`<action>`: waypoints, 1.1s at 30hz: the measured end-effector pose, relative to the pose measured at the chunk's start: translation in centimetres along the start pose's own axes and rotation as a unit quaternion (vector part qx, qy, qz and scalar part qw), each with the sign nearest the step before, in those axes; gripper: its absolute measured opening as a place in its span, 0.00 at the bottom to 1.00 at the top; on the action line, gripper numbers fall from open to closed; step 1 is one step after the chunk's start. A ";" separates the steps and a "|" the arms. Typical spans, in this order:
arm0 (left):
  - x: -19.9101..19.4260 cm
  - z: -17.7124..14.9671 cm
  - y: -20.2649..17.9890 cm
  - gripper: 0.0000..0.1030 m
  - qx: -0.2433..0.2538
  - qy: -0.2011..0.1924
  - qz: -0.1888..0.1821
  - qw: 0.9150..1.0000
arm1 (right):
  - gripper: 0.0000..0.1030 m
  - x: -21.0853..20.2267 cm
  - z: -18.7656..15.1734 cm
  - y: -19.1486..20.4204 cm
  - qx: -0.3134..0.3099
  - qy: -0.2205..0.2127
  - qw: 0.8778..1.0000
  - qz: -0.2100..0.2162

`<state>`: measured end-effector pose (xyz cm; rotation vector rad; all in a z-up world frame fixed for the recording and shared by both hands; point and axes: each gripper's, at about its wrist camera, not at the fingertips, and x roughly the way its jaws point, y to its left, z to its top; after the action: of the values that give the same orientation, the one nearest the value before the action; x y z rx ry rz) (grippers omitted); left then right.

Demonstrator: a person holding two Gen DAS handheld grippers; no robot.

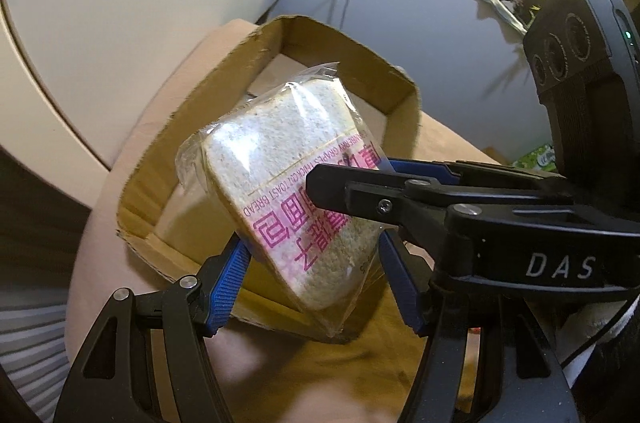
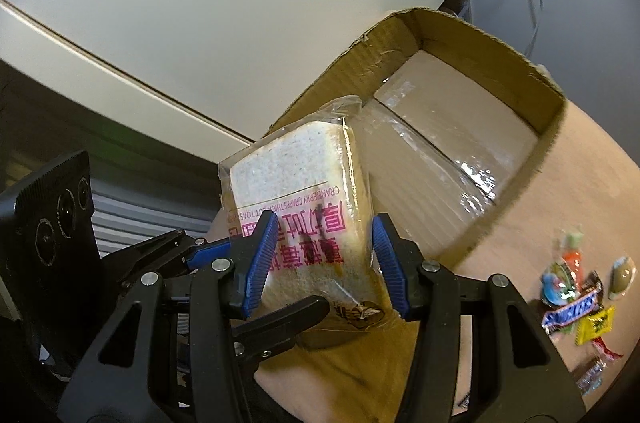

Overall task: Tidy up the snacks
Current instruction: 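Carry the bread package with the left tool into the box and release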

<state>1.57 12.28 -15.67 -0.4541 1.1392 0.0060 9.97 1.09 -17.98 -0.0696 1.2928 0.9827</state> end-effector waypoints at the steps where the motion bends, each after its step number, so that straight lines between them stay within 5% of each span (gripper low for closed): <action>1: 0.1 0.0 0.2 0.64 0.000 0.001 0.002 1.000 | 0.51 0.3 0.1 0.0 0.002 0.001 1.000 0.001; 16: 1.5 0.5 1.5 0.59 -0.009 0.006 0.041 0.999 | 0.52 2.9 1.0 0.4 0.011 0.000 0.999 -0.034; 33: -0.6 0.5 0.1 0.62 0.022 -0.032 0.049 0.998 | 0.65 -3.0 -0.4 -0.8 0.015 -0.051 0.996 -0.070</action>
<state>1.74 12.73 -14.98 -0.3559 1.0950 0.0791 10.30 -1.32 -16.08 -0.0854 1.1914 0.8364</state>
